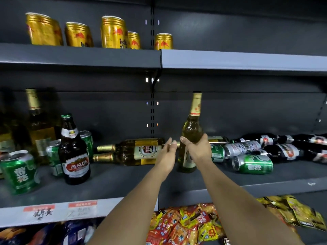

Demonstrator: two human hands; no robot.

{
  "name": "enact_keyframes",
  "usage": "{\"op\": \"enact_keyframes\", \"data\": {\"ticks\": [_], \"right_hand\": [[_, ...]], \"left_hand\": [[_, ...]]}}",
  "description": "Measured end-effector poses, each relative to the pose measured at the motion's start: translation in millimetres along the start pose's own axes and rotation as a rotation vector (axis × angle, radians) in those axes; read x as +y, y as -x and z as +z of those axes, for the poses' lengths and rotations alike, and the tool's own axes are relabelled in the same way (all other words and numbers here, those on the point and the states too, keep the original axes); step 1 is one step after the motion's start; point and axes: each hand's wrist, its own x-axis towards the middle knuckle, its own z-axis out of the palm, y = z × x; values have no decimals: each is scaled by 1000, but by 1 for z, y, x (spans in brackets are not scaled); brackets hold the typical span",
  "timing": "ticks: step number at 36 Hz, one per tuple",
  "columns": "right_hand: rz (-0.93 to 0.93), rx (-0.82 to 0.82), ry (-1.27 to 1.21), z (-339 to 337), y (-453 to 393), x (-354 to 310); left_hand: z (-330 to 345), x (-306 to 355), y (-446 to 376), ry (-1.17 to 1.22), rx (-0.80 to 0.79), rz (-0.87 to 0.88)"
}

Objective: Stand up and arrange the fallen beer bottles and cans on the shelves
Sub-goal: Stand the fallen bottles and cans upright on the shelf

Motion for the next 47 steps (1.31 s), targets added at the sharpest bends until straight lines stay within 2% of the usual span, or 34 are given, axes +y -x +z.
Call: {"op": "enact_keyframes", "data": {"ticks": [5,14,19,20,22,24,26,28,30,33,35,37,42,47], "right_hand": [[12,-7,-12,7,-10,3],[15,-37,29,19,-23,5],[-2,-46,-4,22,-20,9],[-72,30,62,24,-15,11],[-340,318,313,25,-4,14],[-662,499,465,28,9,11],[-931,415,536,39,18,6],[-1040,253,615,54,26,2],[-1000,67,695,69,32,-3],[-805,-220,776,89,34,-7],[-666,-322,805,100,33,-11],[-592,-384,842,111,32,-14],[-553,-447,982,128,30,-17],[-645,-322,1162,134,31,-22]], "left_hand": [[10,1,-4,63,-59,-80],[23,-3,-7,140,-75,-37],[20,-8,-8,99,-77,-18],[19,-11,-9,92,-69,-2],[14,-18,-10,66,0,28],[5,-25,-13,1,167,68],[-7,-32,-16,-70,361,108],[-22,-37,-18,-120,527,95],[-39,-42,-18,-176,659,46],[-64,-47,-15,-234,786,-5],[-76,-51,-14,-215,842,-33],[-86,-60,-17,-108,855,-83],[-92,-74,-22,174,724,-294],[-93,-76,-34,362,623,-314]]}}
